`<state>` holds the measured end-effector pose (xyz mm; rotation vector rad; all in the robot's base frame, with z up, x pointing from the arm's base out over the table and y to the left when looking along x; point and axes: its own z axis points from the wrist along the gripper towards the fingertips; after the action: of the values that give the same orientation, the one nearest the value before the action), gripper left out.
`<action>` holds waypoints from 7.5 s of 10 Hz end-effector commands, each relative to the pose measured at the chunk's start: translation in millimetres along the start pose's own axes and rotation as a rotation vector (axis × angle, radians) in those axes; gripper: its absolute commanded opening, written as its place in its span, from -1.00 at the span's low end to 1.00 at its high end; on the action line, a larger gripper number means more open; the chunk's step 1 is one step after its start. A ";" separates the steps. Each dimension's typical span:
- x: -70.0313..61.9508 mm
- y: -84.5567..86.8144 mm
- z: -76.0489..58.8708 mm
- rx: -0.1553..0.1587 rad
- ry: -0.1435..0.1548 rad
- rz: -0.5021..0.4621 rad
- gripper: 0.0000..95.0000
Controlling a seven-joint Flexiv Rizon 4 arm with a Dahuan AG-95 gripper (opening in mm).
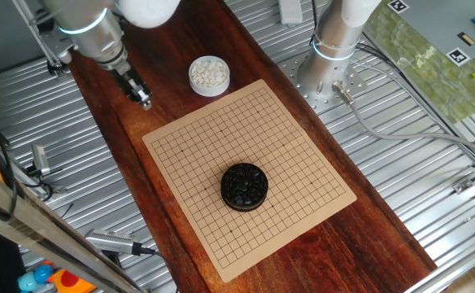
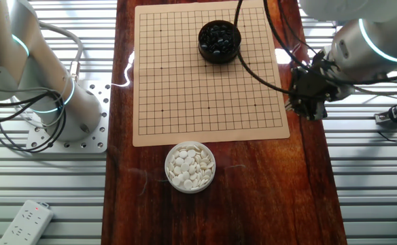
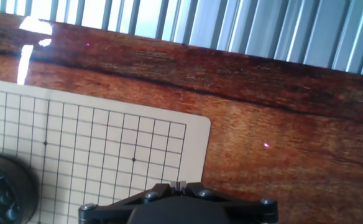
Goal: Play the first move as black on the 3-4 point in the upper right corner of the Go board
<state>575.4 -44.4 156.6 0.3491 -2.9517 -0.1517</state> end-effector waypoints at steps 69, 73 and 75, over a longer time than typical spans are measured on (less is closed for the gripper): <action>-14.0 17.2 43.3 -0.031 0.008 -0.016 -1.00; -16.2 67.7 52.0 -0.026 -0.007 0.041 -1.00; -12.9 89.1 59.9 -0.013 0.001 0.051 -1.00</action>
<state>556.6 52.2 106.8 0.2678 -2.9524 -0.1694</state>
